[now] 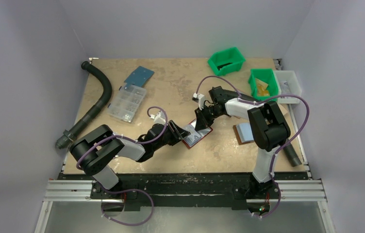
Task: Take the credit cards out of the card holder
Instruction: Remove the credit card from the card holder.
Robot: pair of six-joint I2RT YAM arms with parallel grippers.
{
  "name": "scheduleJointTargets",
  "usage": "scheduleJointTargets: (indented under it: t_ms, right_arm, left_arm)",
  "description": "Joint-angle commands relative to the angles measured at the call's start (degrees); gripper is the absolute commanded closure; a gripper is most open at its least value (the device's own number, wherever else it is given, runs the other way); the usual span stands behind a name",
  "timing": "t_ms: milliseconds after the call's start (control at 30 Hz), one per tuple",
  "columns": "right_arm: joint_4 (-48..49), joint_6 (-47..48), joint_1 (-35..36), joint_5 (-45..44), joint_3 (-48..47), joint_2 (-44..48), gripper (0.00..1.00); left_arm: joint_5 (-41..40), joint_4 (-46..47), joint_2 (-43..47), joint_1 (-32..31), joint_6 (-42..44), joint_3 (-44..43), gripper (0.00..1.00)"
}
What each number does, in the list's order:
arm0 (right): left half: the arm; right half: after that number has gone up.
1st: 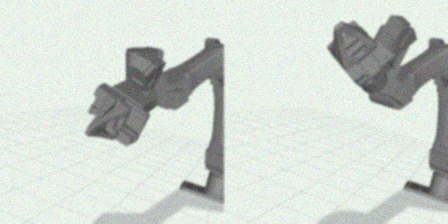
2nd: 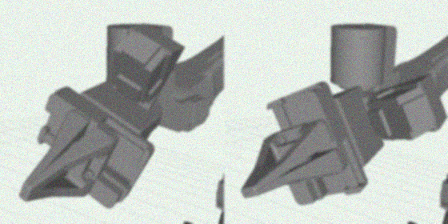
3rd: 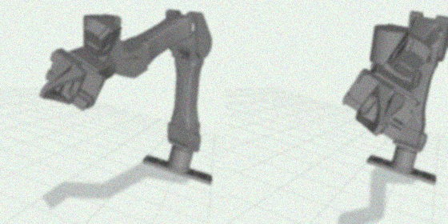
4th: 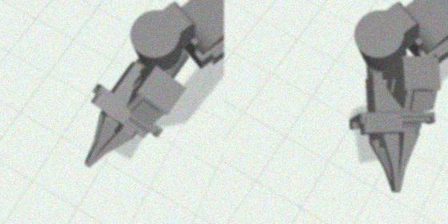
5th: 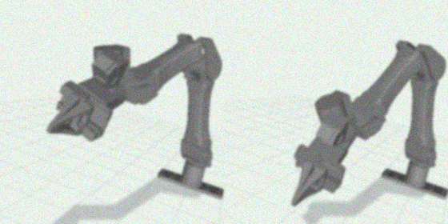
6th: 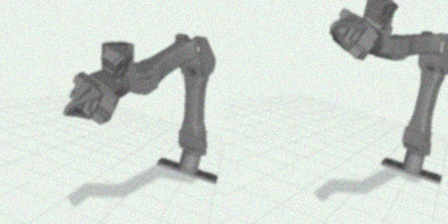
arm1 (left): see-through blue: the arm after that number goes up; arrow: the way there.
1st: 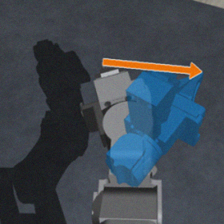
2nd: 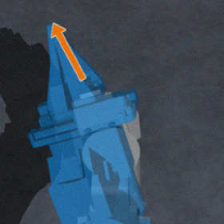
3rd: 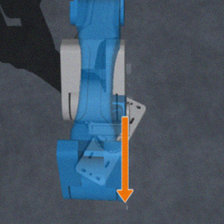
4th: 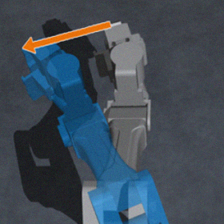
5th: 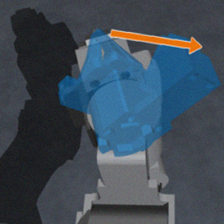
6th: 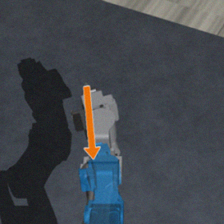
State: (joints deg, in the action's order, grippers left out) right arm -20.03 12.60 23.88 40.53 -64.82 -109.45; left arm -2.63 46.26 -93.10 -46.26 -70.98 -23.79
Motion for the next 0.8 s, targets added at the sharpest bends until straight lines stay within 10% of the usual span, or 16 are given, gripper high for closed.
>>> scheduleJointTargets:
  t_ms: [0, 767]
  right_arm:
    - [-1.73, 0.23, 0.17, -0.24, -0.75, -1.29, 0.80]
    - [-1.74, 0.14, 0.10, -0.46, -0.77, -1.49, 0.80]
  left_arm:
    - [-0.72, 2.34, -0.11, -0.05, -0.86, -0.75, 0.60]
    - [-1.15, 5.52, 0.29, 0.36, -2.89, 1.58, 0.55]
